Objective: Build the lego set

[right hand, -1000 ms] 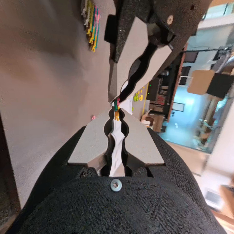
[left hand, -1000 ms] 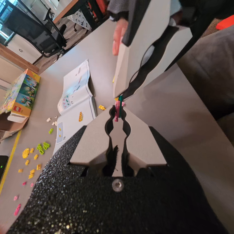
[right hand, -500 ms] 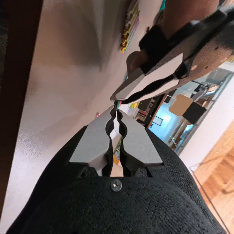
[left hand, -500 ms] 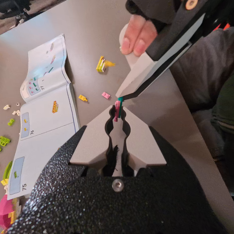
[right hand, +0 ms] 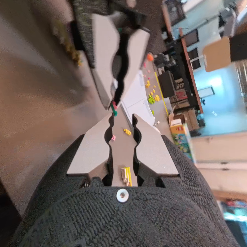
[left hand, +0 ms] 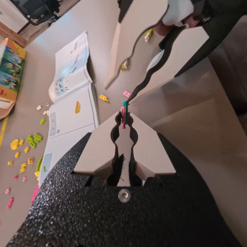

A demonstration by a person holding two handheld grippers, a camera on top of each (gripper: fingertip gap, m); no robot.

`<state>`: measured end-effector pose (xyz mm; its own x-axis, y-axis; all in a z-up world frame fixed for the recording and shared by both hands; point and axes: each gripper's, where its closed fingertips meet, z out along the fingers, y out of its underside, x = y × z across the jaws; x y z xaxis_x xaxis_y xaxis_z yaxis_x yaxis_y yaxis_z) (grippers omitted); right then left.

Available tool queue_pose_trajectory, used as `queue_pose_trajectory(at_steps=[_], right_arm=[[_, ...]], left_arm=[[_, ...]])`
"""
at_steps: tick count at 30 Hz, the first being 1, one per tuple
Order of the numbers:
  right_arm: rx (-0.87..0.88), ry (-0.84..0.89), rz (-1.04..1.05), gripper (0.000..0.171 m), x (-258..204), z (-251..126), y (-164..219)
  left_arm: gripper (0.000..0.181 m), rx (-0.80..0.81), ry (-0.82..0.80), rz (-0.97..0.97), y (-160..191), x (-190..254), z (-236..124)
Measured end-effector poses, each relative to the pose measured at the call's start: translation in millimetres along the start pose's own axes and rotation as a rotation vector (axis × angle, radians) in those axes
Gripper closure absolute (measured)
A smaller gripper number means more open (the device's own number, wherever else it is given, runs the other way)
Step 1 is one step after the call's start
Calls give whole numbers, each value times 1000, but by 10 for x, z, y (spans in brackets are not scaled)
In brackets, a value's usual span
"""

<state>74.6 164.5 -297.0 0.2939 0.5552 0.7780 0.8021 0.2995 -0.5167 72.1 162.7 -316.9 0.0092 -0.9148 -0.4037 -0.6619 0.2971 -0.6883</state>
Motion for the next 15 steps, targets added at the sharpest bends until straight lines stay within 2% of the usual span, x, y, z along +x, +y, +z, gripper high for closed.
queue_pose_trajectory(at_steps=[4,8,15], right_arm=[[134,150,257,122,280,-42,31],[150,381,242,127,606,-264,121],[170,477,381,127,755,-831,321]], left_arm=[[174,69,-64,-25,-89,-116,-70],[174,109,-182,23,-122,-272,-144],[174,200,-310,102,-224,-407,-285]])
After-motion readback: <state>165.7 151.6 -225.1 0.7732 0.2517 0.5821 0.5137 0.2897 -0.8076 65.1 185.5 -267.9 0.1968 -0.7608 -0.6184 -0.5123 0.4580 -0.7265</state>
